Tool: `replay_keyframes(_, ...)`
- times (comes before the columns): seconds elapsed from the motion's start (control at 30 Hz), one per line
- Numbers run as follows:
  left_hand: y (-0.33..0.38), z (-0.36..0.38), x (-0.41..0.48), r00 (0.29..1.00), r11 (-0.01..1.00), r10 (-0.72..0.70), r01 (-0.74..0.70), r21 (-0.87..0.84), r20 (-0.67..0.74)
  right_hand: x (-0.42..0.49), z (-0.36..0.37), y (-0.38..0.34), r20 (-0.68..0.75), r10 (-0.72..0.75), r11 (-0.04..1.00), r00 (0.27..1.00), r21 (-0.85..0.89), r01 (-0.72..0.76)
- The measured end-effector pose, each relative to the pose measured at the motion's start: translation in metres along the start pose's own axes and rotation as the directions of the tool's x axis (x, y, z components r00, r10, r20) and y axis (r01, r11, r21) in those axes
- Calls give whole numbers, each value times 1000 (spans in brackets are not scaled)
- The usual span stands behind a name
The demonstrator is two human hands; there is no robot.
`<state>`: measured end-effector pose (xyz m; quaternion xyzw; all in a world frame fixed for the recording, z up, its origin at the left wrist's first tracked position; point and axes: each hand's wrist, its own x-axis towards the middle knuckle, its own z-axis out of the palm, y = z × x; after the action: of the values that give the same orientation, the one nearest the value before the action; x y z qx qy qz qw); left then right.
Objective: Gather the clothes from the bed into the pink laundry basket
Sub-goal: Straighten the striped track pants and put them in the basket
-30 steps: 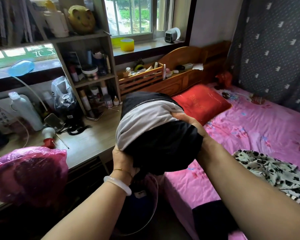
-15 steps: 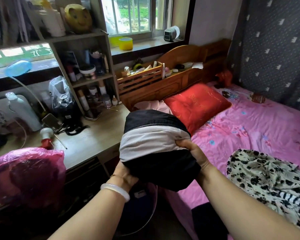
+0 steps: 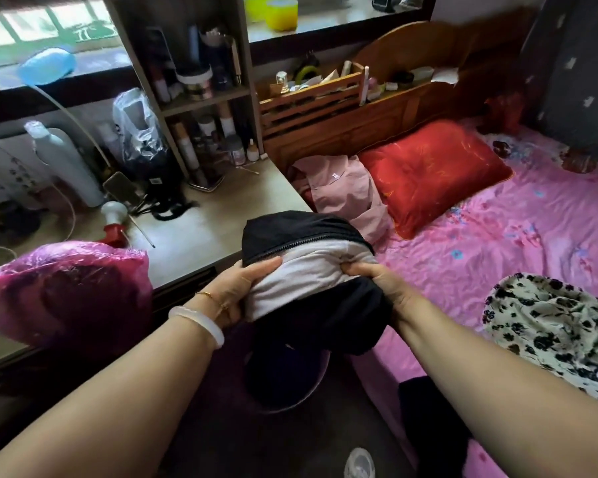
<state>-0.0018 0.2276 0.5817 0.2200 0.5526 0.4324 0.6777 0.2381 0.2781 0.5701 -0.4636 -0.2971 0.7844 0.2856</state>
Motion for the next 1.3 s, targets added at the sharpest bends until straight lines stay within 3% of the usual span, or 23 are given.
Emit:
replay_keyframes(0.1, -16, -23, 11, 997, 998, -55, 57, 35, -54, 34, -5, 28, 36, 72, 997, 997, -36, -71)
replay_keyframes(0.23, -55, -59, 33, 959, 969, -215, 233, 86, -185, 83, -11, 72, 44, 92, 987, 995, -140, -85)
replay_keyframes(0.4, -115, -118, 79, 873, 919, -386, 393, -37, -297, 146, -15, 130, 29, 163, 968, 986, -196, -155)
replay_keyframes(0.63, -189, -172, 156, 803, 886, -420, 463, 1, -423, 213, -32, 204, -35, 239, 956, 970, -169, -241)
replay_keyframes(0.77, -212, -167, 169, 718, 817, -414, 564, 120, -559, 253, -52, 241, -283, 152, 858, 947, -439, -268)
replay_keyframes(0.9, -237, -164, 174, 657, 783, -439, 614, 97, -613, 278, -74, 259, -503, 91, 839, 859, -426, -338)
replay_keyframes(1.13, -226, -144, 188, 682, 784, -399, 601, 157, -613, 266, -102, 247, -580, 136, 809, 803, -402, -428)
replay_keyframes(1.3, -191, -106, 200, 761, 837, -333, 510, 197, -557, 276, -120, 220, -555, 120, 894, 823, -300, -333)
